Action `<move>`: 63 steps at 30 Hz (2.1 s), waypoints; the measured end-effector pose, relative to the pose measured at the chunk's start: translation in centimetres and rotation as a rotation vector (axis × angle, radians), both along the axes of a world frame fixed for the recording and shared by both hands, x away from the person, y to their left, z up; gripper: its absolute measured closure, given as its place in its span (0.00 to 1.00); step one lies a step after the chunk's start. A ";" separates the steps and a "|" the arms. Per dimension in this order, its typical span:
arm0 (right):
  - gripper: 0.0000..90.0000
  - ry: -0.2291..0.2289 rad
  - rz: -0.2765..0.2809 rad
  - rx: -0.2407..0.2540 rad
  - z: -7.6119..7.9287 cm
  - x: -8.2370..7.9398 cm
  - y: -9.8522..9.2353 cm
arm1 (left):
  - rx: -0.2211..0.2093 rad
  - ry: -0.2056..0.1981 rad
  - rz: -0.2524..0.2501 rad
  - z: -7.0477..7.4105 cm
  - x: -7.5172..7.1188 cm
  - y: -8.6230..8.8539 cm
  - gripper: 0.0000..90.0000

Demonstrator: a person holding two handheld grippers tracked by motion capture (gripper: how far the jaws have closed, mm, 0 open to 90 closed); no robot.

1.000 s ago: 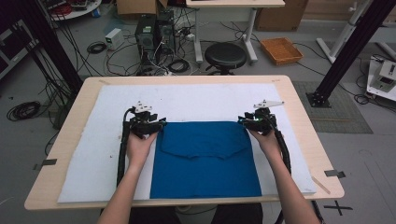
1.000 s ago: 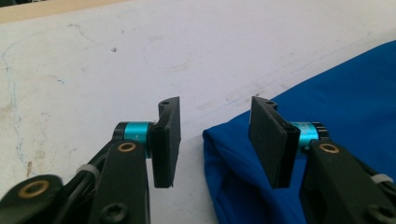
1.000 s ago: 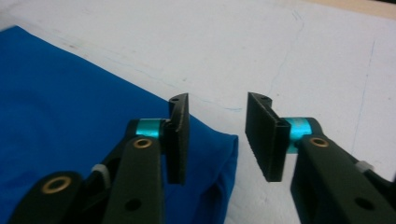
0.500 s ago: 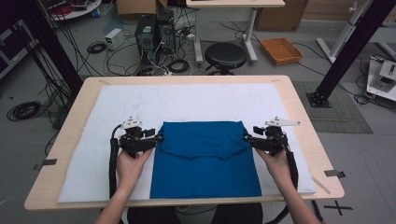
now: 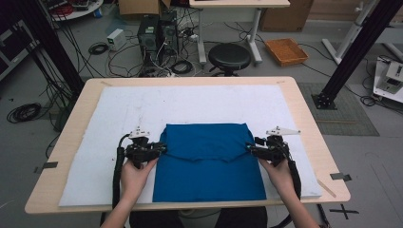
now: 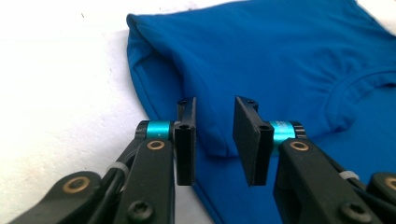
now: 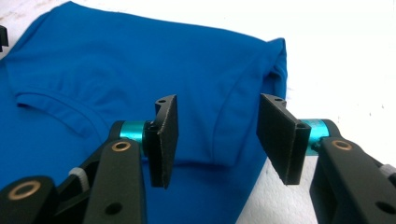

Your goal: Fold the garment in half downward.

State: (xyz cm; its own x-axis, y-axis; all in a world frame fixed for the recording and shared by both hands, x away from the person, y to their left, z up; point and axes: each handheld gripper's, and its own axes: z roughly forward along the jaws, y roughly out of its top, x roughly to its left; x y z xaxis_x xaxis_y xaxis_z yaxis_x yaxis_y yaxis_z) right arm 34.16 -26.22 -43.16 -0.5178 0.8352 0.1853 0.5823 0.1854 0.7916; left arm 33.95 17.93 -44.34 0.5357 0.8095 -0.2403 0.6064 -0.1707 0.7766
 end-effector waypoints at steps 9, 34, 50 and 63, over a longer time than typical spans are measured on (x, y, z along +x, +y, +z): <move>0.72 0.032 -0.011 -0.022 -0.6 0.1 0.0 | 0.014 -0.013 -0.018 -0.2 -0.1 -0.5 0.92; 0.94 0.085 0.013 -0.061 -1.6 0.5 0.6 | 0.043 0.005 -0.036 0.2 0.2 -1.4 0.98; 0.95 0.050 0.016 -0.046 -1.0 0.2 0.2 | 0.014 0.036 -0.015 0.5 0.6 -0.7 0.79; 0.95 0.049 0.008 -0.035 -0.8 0.1 -0.1 | 0.061 0.027 -0.032 0.2 0.5 -1.4 0.95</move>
State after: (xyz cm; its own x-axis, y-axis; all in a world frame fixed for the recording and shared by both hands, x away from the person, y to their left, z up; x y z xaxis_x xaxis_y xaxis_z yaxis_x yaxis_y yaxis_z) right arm 34.29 -26.35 -43.98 -0.5157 0.8374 0.1810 0.6184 0.2176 0.7551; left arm 34.49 16.54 -44.13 0.5554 0.8058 -0.2057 0.6207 -0.2370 0.7474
